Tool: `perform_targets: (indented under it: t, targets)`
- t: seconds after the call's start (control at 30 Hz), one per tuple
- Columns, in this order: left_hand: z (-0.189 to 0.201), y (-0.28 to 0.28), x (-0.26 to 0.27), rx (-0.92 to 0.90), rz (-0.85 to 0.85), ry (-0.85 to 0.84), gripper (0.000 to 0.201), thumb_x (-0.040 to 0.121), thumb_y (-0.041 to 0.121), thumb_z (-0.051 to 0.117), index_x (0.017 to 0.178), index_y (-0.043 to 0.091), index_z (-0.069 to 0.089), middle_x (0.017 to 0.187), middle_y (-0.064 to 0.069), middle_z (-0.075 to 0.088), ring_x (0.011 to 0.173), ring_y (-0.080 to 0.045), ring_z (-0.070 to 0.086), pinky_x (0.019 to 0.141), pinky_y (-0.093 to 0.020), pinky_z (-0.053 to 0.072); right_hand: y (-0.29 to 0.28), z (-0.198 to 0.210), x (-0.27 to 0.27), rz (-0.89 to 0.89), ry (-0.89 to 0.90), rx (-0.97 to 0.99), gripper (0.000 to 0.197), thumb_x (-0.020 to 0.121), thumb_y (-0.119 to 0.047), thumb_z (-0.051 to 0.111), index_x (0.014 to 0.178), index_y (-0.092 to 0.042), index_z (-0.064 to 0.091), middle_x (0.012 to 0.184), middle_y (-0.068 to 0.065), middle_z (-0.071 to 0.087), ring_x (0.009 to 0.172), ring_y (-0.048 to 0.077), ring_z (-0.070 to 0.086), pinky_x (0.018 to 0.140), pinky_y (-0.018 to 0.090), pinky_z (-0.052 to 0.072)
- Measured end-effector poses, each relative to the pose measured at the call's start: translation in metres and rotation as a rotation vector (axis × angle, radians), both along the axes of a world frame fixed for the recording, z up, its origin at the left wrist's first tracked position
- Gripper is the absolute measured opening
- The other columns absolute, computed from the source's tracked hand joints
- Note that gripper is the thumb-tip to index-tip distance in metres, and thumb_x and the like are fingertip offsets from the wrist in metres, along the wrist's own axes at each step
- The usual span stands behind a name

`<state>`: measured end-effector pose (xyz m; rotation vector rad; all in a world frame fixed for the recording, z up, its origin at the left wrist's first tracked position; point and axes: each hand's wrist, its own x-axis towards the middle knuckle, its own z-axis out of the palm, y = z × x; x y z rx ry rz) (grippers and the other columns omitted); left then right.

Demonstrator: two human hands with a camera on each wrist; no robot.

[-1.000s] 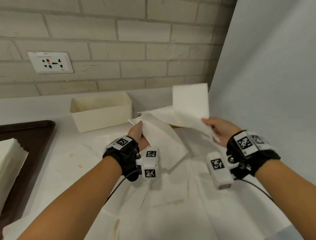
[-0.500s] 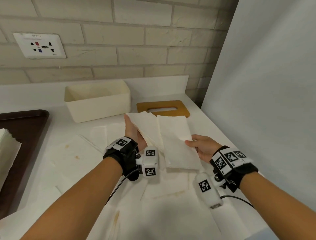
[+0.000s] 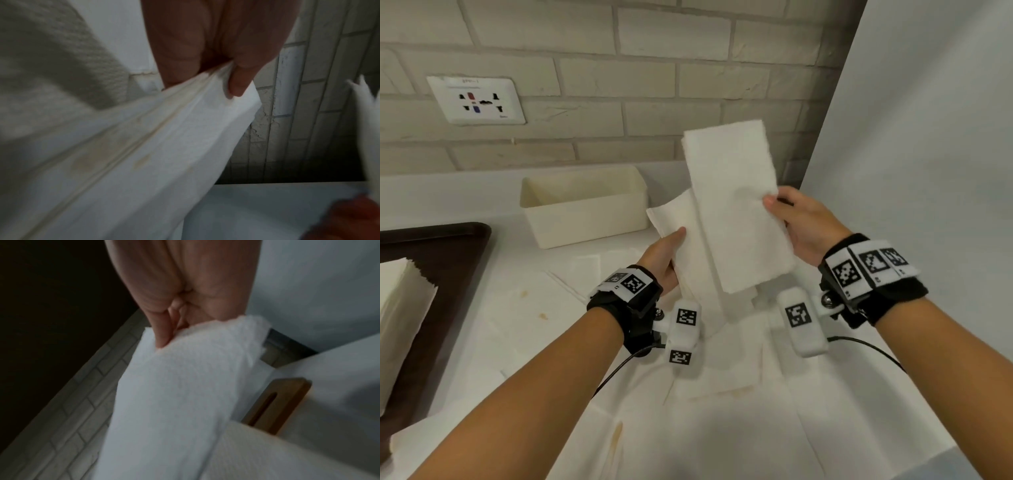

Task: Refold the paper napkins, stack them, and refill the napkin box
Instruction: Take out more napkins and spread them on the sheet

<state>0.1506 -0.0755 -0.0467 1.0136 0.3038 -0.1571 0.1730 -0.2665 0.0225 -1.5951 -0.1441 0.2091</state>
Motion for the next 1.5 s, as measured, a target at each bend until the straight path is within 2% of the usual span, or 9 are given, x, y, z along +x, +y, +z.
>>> perform_targets:
  t: [0.3,0.43,0.57,0.83,0.97,1.07,1.27,1.43,1.5]
  targets:
    - [0.015,0.002,-0.022,-0.189,0.068,-0.084,0.074,0.085,0.072,0.025,0.111,0.014,0.062,0.109,-0.011,0.070,0.100,-0.026,0.064,0.082,-0.040,0.047,0.032,-0.027,0.008,0.198,0.032,-0.461,0.015,0.090,-0.019,0.056,0.077,-0.027,0.058,0.112,0.012,0.064,0.107,0.032,0.061,0.098,0.046,0.047]
    - [0.017,0.010,-0.046,-0.057,0.057,-0.107,0.052,0.091,0.056,0.040,0.111,0.015,0.064,0.111,-0.009,0.070,0.098,-0.021,0.069,0.086,-0.036,0.049,0.040,-0.020,0.002,0.315,-0.097,-0.586,0.011,0.092,-0.024,0.054,0.082,-0.027,0.057,0.085,-0.009,0.059,0.071,0.005,0.052,0.053,0.016,0.041]
    - [0.017,0.015,-0.066,0.021,0.198,-0.058,0.041,0.092,0.024,0.055,0.128,0.005,0.054,0.120,-0.012,0.065,0.102,-0.022,0.065,0.085,-0.034,0.052,0.047,-0.015,-0.006,0.406,-0.199,-0.645,0.009,0.092,-0.023,0.055,0.100,-0.024,0.058,0.088,-0.009,0.057,0.067,0.002,0.048,0.045,0.008,0.036]
    - [0.061,0.011,-0.093,-0.038,0.328,-0.270,0.023,0.094,0.012,0.051,0.114,0.001,0.058,0.103,-0.011,0.071,0.093,-0.021,0.069,0.086,-0.036,0.055,0.038,-0.031,-0.034,0.441,0.117,-0.181,0.098,0.053,-0.047,0.080,0.138,-0.019,0.039,0.129,-0.004,0.055,0.112,0.013,0.051,0.098,0.032,0.039]
    - [0.084,0.003,-0.098,-0.155,0.299,-0.422,0.018,0.097,0.016,0.047,0.100,0.006,0.061,0.088,-0.007,0.075,0.081,-0.019,0.072,0.084,-0.038,0.055,0.030,-0.041,-0.049,0.384,0.328,0.246,0.035,0.081,-0.035,0.061,0.114,-0.022,0.056,0.105,-0.004,0.064,0.100,0.015,0.057,0.088,0.028,0.044]
    - [0.080,0.007,-0.105,-0.129,0.269,-0.417,0.016,0.095,0.015,0.049,0.104,0.008,0.061,0.093,-0.006,0.074,0.087,-0.018,0.071,0.084,-0.038,0.057,0.028,-0.037,-0.056,0.408,0.353,0.438,0.030,0.075,-0.025,0.062,0.104,-0.019,0.060,0.106,0.002,0.067,0.103,0.018,0.060,0.096,0.036,0.045]
    - [0.040,0.057,-0.129,0.373,0.306,-0.233,0.018,0.083,0.003,0.063,0.099,0.012,0.063,0.077,0.007,0.075,0.081,-0.010,0.069,0.060,-0.017,0.056,0.023,-0.028,-0.051,0.279,0.125,0.207,0.015,0.084,0.000,0.061,0.096,-0.010,0.063,0.086,0.002,0.073,0.091,0.019,0.065,0.090,0.033,0.052]
    - [0.002,0.069,-0.137,0.588,0.190,-0.086,0.026,0.074,-0.004,0.071,0.094,0.012,0.065,0.096,-0.005,0.068,0.101,-0.026,0.062,0.090,-0.033,0.051,0.030,-0.059,-0.043,0.248,0.122,-0.083,0.079,0.043,-0.040,0.090,0.114,-0.020,0.063,0.123,0.007,0.062,0.118,0.026,0.056,0.107,0.044,0.039]
    - [-0.009,0.067,-0.136,0.603,0.127,-0.036,0.036,0.064,0.002,0.080,0.093,0.017,0.065,0.099,-0.007,0.067,0.102,-0.027,0.061,0.094,-0.036,0.047,0.031,-0.073,-0.041,0.322,0.131,-0.235,0.051,0.054,-0.037,0.086,0.100,-0.030,0.065,0.125,0.007,0.061,0.116,0.026,0.057,0.106,0.045,0.041]
